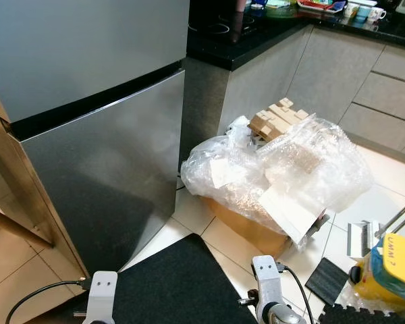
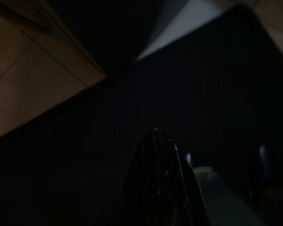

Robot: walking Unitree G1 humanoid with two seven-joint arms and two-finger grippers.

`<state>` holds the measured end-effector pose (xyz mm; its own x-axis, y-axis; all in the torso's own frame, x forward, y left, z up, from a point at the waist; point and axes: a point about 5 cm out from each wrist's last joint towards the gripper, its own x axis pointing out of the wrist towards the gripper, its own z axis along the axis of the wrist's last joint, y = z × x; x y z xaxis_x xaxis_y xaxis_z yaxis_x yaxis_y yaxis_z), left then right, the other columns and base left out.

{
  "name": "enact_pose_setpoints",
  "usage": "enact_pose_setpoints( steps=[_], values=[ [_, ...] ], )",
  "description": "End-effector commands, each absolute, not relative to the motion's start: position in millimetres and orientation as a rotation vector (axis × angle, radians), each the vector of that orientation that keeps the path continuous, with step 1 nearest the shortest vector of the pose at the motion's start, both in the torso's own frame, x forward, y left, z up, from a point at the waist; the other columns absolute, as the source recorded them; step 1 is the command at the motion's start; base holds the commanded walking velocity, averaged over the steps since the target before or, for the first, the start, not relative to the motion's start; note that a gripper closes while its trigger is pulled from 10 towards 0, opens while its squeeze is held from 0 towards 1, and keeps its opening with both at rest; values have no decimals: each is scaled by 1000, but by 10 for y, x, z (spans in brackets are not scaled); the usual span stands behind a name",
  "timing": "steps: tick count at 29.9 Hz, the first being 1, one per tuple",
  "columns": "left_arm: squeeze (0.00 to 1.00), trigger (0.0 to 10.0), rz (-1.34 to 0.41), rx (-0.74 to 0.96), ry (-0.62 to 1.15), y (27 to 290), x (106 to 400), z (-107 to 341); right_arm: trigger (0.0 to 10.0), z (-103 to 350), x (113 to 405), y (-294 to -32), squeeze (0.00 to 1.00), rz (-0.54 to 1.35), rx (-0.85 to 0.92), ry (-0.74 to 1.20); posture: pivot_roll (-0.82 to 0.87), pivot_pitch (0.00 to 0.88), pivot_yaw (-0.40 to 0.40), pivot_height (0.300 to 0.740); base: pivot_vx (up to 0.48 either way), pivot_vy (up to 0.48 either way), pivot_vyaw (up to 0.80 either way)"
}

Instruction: Restocking fridge

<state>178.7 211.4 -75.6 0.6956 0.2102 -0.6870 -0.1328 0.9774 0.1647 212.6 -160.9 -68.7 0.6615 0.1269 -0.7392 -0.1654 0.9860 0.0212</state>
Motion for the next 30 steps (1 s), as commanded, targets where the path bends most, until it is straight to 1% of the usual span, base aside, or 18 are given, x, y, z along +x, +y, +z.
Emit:
enact_pose_setpoints(
  steps=[1, 6, 9, 15, 22, 30],
  values=[
    [0, 10000, 189, 84, 768, 2045, 1830, -748, 10000, -674, 2147, -1653, 0, 174, -76, 836, -47, 13, -91, 731, 0, 0, 0],
    [0, 10000, 136, 97, 766, 1940, 1865, -749, 10000, -635, 2205, -1724, 0, 131, -61, 816, -73, 19, -60, 731, 0, 0, 0],
    [0, 10000, 108, 104, 762, 1883, 1893, -743, 10000, -651, 2168, -1761, 0, 144, -85, 823, -72, 27, -59, 731, 0, 0, 0],
    [0, 10000, 117, 99, 744, 1880, 1954, -712, 10000, -656, 2156, -1779, 0, 146, -99, 828, -73, 27, -63, 731, 0, 0, 0],
    [0, 10000, 93, 123, 747, 1872, 1978, -704, 10000, -657, 2164, -1755, 0, 149, -95, 833, -79, 25, -62, 731, 0, 0, 674],
    [0, 10000, 90, 109, 750, 1836, 1960, -717, 10000, -654, 2166, -1771, 0, 152, -100, 836, -82, 25, -71, 731, 0, 0, 800]
  ],
)
